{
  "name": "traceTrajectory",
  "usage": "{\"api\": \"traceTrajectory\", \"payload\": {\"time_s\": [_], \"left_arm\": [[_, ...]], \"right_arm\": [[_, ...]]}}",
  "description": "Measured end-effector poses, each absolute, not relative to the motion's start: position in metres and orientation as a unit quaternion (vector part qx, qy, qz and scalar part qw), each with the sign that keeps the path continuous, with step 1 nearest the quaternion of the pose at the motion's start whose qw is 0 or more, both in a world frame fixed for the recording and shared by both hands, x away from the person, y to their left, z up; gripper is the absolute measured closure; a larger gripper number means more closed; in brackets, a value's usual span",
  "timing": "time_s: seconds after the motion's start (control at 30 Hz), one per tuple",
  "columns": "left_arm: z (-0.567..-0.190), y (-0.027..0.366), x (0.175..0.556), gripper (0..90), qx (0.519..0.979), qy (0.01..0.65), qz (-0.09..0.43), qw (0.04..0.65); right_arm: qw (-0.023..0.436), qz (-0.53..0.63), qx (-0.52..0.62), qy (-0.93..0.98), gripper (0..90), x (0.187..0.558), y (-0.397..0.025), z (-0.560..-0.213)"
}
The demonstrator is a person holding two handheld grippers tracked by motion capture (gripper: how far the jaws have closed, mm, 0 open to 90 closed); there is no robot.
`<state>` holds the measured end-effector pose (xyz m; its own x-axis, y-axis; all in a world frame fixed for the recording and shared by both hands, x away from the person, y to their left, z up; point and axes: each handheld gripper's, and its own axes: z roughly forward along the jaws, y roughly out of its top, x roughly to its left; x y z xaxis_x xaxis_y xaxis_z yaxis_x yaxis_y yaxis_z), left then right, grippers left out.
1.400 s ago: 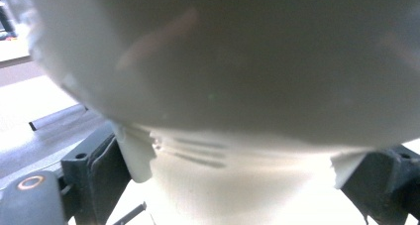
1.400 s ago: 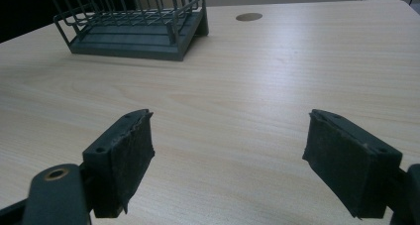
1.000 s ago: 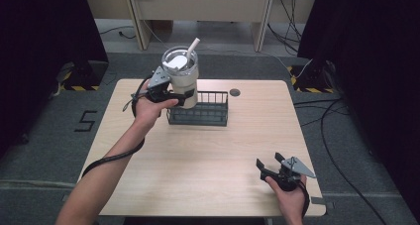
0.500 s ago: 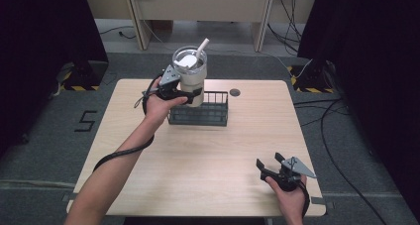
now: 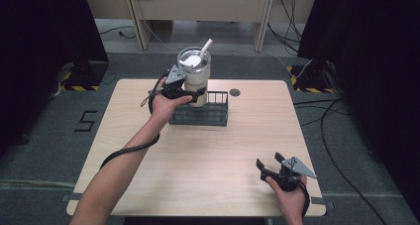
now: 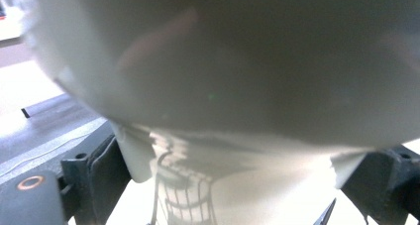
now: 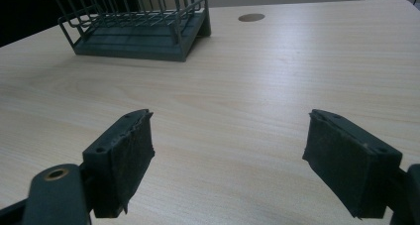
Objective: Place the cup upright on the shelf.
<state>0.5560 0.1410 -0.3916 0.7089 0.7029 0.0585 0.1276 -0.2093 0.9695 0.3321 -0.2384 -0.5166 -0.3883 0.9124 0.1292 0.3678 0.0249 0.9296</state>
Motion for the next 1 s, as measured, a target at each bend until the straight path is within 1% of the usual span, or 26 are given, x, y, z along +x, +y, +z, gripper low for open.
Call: {"api": "traceTrajectory", "payload": {"time_s": [1.0], "left_arm": [[-0.428, 0.135, 0.566, 9.8, 0.736, 0.317, 0.238, 0.549]], "right_arm": [[0.269, 0.506, 0.481, 0.664, 19.2, 0.332, -0.238, -0.517]]}}
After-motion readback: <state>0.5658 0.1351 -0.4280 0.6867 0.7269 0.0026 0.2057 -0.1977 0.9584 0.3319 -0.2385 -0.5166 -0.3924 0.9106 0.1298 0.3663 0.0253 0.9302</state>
